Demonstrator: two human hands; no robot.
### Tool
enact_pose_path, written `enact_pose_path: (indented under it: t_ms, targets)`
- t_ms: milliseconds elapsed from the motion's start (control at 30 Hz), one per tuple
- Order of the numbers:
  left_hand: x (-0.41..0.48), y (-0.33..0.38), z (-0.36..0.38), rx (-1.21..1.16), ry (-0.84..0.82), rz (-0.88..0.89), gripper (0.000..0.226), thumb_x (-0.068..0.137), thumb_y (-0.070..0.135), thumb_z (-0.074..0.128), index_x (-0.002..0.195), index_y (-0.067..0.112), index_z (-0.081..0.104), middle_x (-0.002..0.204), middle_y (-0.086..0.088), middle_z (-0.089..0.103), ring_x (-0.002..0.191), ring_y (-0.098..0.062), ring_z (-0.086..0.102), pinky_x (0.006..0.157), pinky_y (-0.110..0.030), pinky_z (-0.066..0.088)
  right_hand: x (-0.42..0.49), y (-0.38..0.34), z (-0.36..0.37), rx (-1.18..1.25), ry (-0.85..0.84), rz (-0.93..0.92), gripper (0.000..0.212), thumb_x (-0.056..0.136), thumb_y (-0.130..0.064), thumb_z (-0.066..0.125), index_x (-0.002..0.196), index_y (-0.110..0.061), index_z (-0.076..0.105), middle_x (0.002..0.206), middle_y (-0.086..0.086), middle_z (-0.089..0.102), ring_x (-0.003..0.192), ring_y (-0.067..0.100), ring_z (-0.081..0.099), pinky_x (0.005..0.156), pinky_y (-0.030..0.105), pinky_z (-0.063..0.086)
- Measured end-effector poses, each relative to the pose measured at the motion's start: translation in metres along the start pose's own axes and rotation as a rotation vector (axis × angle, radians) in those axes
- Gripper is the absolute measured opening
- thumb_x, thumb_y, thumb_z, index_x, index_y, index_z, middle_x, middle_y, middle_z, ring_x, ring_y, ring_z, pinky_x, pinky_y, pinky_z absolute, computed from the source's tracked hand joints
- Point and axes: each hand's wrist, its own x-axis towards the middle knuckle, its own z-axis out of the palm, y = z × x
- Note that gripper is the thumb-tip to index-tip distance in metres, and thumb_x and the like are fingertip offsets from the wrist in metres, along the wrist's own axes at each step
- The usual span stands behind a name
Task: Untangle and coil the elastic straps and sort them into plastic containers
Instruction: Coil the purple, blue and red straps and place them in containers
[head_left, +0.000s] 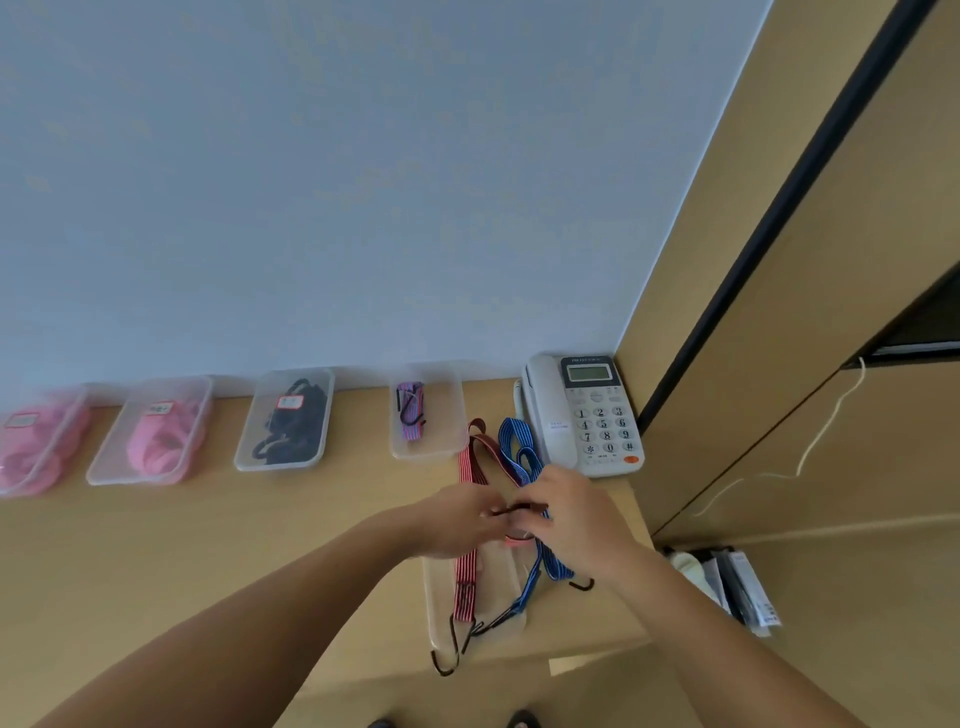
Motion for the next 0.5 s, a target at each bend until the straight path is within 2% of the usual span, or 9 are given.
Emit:
enact_pose_path:
  t_ms: [67,167,267,333,400,500]
  targets:
    - [-0.009,0.02,-0.022,-0.061,0.024,0.046,0.023,0.101,0.024,0.045,0.085,0.019,0.06,0.083,0.0,0.07,0.077,-0.016,0.067,0.07,-0.02,0.05,0.006,-0.003,-0.02,0.142,0.117,0.019,0.019,0.088,-0.046,0.064,0.104,-0.039,0.072,0.091,-0.013,0.05,0.091,0.002,0.046,0.075,0.017,0.036]
    - [-0.024,0.049,-0.057,-0.067,0.083,0.093,0.029,0.102,0.02,0.043,0.077,0.016,0.057,0.07,0.004,0.065,0.063,-0.012,0.065,0.065,-0.023,0.049,0.013,-0.012,-0.046,0.363,0.238,0.035,0.015,0.088,-0.041,0.066,0.103,-0.04,0.067,0.106,-0.02,0.055,0.108,-0.008,0.044,0.086,0.012,0.032]
    - [-0.039,0.074,-0.091,0.043,0.127,0.143,0.029,0.1,0.021,0.044,0.074,0.02,0.054,0.063,0.008,0.06,0.053,-0.006,0.059,0.058,-0.019,0.047,0.02,-0.023,-0.065,0.578,0.217,0.017,0.021,0.087,-0.037,0.069,0.107,-0.043,0.065,0.119,-0.024,0.06,0.118,-0.012,0.046,0.093,0.011,0.034]
    - [-0.048,0.087,-0.112,0.136,0.135,0.134,0.024,0.098,0.022,0.047,0.076,0.018,0.057,0.062,0.007,0.059,0.05,-0.006,0.056,0.054,-0.017,0.045,0.025,-0.029,-0.079,0.617,0.172,-0.006,0.021,0.086,-0.038,0.07,0.105,-0.046,0.065,0.113,-0.026,0.064,0.113,-0.012,0.051,0.09,0.007,0.037]
    - [-0.056,0.095,-0.131,0.23,0.196,0.112,0.023,0.097,0.024,0.049,0.083,0.01,0.062,0.065,0.003,0.06,0.057,-0.012,0.056,0.059,-0.024,0.045,0.03,-0.034,-0.092,0.603,0.166,-0.017,0.013,0.085,-0.036,0.073,0.095,-0.04,0.066,0.101,-0.023,0.068,0.101,-0.005,0.06,0.087,0.013,0.043]
    - [-0.063,0.097,-0.148,0.347,0.38,0.138,0.028,0.099,0.026,0.045,0.092,0.007,0.065,0.071,0.003,0.065,0.062,-0.013,0.054,0.063,-0.03,0.045,0.037,-0.046,-0.102,0.706,0.256,0.007,0.012,0.087,-0.026,0.072,0.085,-0.02,0.061,0.082,0.002,0.072,0.08,0.023,0.069,0.074,0.035,0.053]
